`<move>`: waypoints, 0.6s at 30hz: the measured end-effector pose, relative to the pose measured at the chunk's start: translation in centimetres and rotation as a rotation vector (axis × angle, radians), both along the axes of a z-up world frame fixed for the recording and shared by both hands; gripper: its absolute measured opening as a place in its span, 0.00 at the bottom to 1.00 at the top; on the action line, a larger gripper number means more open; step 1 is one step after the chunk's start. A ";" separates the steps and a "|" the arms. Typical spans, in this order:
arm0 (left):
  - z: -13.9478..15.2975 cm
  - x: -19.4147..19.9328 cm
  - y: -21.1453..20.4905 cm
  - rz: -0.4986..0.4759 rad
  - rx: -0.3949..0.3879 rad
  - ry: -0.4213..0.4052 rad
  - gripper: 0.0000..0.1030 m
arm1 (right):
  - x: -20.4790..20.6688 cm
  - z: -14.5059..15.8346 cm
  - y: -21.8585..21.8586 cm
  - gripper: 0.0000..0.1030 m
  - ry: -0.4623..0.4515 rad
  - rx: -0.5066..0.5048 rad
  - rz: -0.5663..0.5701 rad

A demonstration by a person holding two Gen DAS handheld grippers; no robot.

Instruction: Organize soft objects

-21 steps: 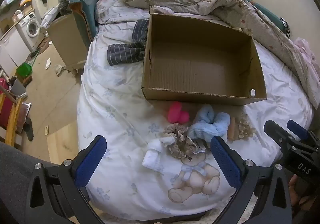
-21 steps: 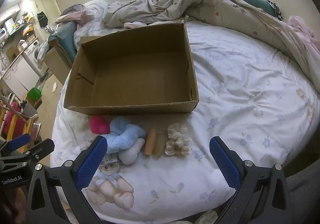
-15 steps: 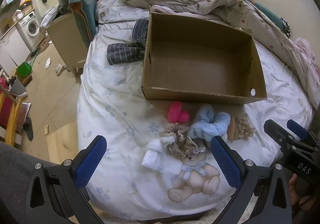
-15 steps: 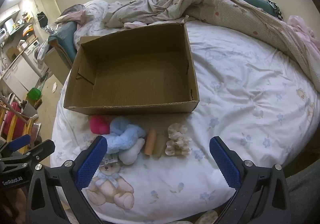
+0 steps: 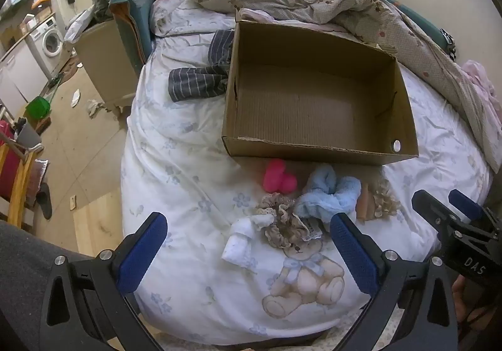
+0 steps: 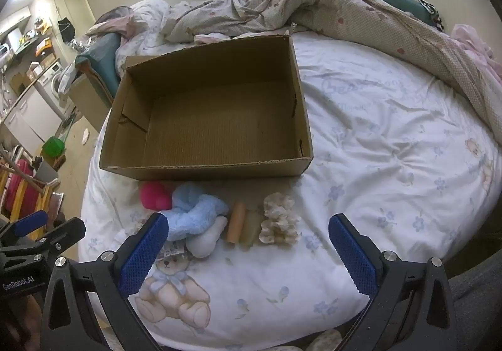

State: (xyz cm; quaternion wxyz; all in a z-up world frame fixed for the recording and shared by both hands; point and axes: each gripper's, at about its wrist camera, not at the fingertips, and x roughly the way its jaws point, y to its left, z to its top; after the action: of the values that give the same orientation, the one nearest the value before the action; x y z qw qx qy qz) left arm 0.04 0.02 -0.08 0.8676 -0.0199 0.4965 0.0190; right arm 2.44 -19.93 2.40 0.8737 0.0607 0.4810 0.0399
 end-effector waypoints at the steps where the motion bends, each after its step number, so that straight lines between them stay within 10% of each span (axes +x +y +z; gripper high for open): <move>1: 0.0 0.0 0.0 0.001 0.001 -0.001 1.00 | 0.0 0.0 0.0 1.00 0.000 -0.001 0.000; 18: 0.0 0.0 -0.1 -0.001 -0.003 0.002 1.00 | 0.1 -0.1 0.0 1.00 0.002 -0.002 0.000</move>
State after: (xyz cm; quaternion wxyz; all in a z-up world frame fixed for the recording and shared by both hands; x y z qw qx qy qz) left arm 0.04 -0.04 -0.08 0.8670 -0.0210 0.4975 0.0179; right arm 2.51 -19.90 2.31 0.8733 0.0599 0.4818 0.0395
